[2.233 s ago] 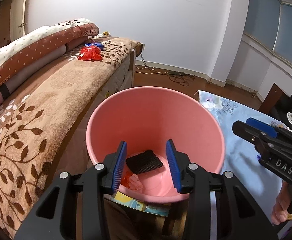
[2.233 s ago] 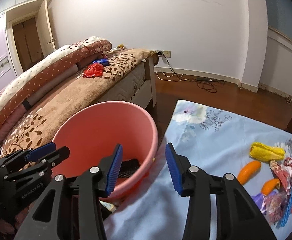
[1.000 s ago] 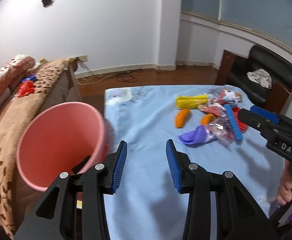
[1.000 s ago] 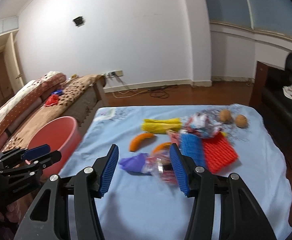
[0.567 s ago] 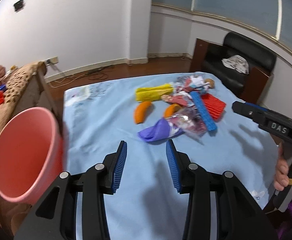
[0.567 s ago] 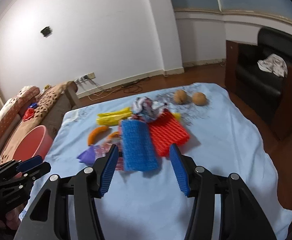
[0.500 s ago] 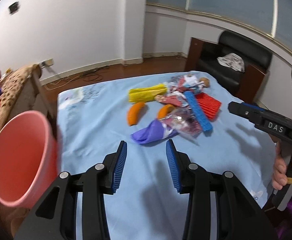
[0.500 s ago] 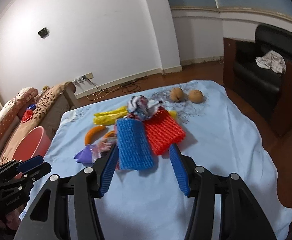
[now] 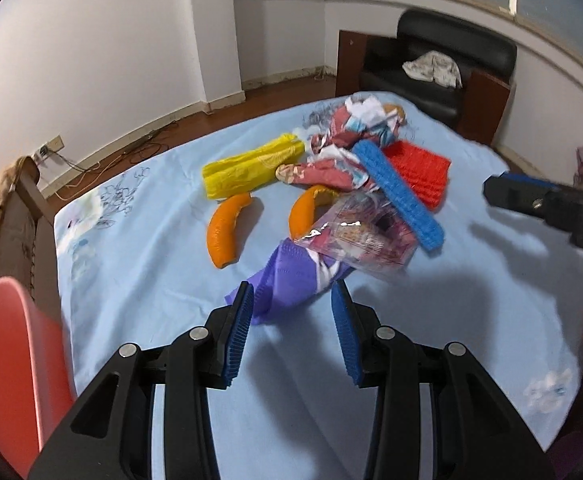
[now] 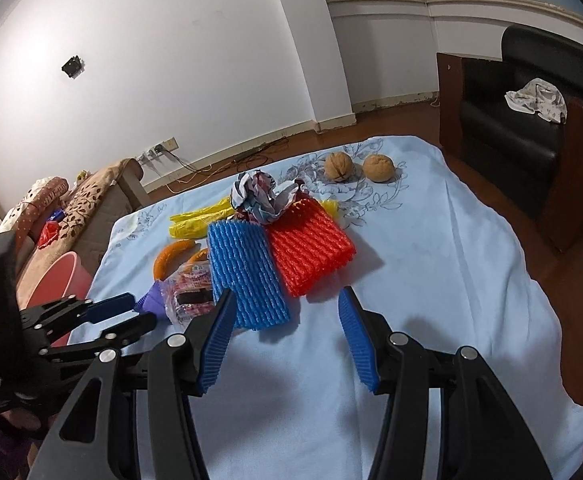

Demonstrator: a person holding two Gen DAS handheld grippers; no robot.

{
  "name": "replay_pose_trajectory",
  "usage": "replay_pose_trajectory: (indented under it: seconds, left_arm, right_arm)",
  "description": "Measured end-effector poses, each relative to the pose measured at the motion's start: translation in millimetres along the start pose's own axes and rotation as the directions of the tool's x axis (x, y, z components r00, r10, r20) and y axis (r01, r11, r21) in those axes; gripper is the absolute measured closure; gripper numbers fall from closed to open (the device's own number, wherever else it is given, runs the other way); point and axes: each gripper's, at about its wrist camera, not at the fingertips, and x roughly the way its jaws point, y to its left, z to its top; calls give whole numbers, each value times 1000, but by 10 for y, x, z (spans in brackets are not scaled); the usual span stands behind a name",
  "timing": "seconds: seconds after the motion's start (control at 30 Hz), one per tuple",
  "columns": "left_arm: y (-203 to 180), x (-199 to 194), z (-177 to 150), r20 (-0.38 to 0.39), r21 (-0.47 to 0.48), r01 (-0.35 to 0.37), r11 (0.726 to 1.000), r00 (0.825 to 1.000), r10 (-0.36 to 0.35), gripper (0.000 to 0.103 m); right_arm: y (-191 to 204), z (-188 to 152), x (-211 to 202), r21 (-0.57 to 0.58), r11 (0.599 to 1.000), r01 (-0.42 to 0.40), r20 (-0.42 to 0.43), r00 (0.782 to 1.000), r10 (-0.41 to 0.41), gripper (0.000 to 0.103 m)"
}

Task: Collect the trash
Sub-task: 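Grasp the purple mask with the left gripper while the right gripper grasps the blue foam net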

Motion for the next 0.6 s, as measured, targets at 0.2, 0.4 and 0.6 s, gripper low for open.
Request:
replay_pose_trajectory:
  seconds: [0.2, 0.4, 0.6]
  left_arm:
    - [5, 80, 10, 19, 45, -8, 999, 1000, 7, 75]
    - [-31, 4, -78, 36, 49, 13, 999, 999, -14, 97]
    - [-11, -196, -157, 51, -15, 55, 998, 997, -54, 98]
  right_arm:
    - [89, -6, 91, -21, 1000, -9, -22, 1000, 8, 51]
    - [245, -5, 162, -63, 998, -26, -40, 999, 23, 51]
    - [449, 20, 283, -113, 993, -44, -70, 997, 36, 51]
